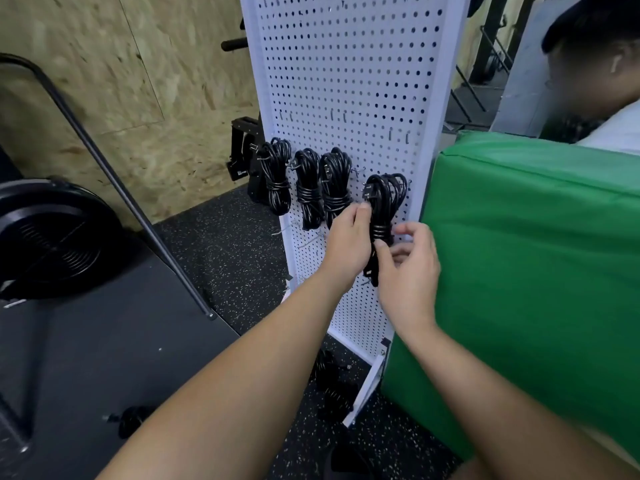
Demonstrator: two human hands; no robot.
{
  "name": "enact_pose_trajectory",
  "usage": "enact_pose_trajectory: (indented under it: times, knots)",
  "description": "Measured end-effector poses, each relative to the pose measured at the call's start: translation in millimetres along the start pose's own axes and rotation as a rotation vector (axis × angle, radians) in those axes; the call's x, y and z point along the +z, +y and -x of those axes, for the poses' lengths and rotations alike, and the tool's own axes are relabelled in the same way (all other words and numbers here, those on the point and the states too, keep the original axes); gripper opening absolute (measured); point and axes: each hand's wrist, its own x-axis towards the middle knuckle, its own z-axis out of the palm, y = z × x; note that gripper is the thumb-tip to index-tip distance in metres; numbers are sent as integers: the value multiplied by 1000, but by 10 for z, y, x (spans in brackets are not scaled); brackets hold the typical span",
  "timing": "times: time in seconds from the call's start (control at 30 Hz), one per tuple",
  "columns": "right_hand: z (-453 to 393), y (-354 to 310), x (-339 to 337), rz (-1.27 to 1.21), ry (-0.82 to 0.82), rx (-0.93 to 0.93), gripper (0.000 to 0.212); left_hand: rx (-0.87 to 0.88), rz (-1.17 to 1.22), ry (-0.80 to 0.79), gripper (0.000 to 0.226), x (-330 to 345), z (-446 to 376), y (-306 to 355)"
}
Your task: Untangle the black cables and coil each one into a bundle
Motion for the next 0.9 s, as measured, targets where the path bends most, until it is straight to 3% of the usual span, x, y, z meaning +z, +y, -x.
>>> enact_pose_trajectory:
  times: [0.13, 0.3, 0.7, 0.8, 0.9]
  knots:
    - [234, 43, 7, 3, -61, -28, 12, -30, 72, -98, 34, -163, 122, -135]
    - [620, 148, 362, -33, -348, 29, 5, -66, 147, -49, 30, -718, 585, -686]
    - [2280, 677, 2476, -7, -1062, 246, 34, -475, -92, 547, 23, -2871, 1767, -2832]
    - [2757, 757, 2985, 13, -1290, 284, 43, -576, -176, 647, 21, -3325, 2052, -3229]
    - [3141, 769, 3411, 15, -1410, 300, 48, -687, -264, 719, 21, -3671, 2240, -3582]
